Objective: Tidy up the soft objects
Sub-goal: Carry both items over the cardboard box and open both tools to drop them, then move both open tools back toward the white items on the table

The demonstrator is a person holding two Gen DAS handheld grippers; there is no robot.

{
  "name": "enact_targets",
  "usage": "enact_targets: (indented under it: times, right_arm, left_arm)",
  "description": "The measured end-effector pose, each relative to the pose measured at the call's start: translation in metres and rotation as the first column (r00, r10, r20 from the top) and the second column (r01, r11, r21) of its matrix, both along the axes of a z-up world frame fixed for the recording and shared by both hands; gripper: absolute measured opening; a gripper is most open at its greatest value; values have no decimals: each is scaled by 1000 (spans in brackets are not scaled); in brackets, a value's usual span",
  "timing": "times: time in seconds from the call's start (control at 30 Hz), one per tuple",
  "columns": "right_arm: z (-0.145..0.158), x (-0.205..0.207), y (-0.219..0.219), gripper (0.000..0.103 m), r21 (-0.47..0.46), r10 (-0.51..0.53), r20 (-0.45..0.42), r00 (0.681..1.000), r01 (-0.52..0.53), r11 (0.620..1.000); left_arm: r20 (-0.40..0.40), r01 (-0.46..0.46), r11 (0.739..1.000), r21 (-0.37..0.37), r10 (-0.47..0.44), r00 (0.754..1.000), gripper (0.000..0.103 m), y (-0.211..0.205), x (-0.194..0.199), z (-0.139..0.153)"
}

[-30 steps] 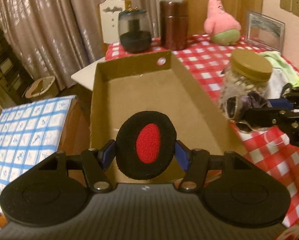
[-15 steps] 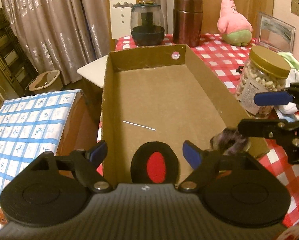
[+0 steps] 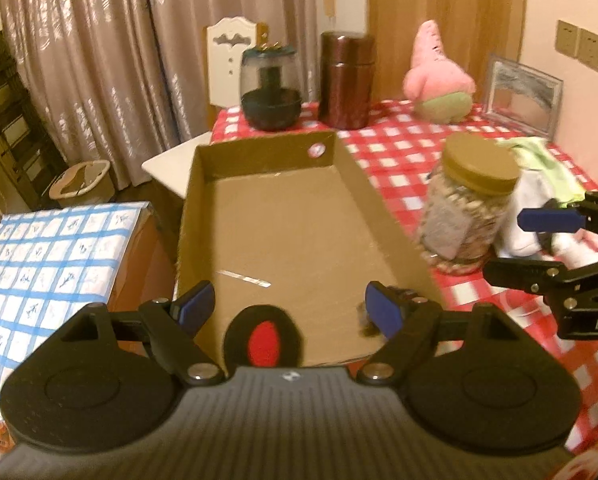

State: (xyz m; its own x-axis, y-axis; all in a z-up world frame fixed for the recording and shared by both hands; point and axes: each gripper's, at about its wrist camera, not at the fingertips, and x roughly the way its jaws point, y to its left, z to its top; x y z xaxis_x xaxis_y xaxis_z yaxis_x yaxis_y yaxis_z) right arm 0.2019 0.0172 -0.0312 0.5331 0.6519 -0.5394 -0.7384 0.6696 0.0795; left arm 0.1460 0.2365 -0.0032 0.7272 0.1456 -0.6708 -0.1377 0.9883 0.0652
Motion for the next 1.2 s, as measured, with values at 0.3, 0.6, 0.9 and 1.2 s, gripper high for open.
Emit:
enact_targets:
  times: [0.3,0.6,0.9,1.2]
  right_arm:
    - [26,-26,-74,68,-2,-155,18,988,155,988]
    - [40,-54,-162,68,11,-331,-7,944,331,944]
    - [44,-76,-214,68,-10,-421,-11,907,421,907]
    - [31,-70,-248,68,-6,-461,-37,887,461,887]
  left_arm:
    - [59,60,997,-43,-57,997,85,-59,-12,33]
    - [79,152,986,-70,-147,986,91,-121,-16,43]
    - [58,220,971,-97,-215,975,91,-170,-17,32]
    - [28,257,960,-108,-256,966,91,-205,-1,13]
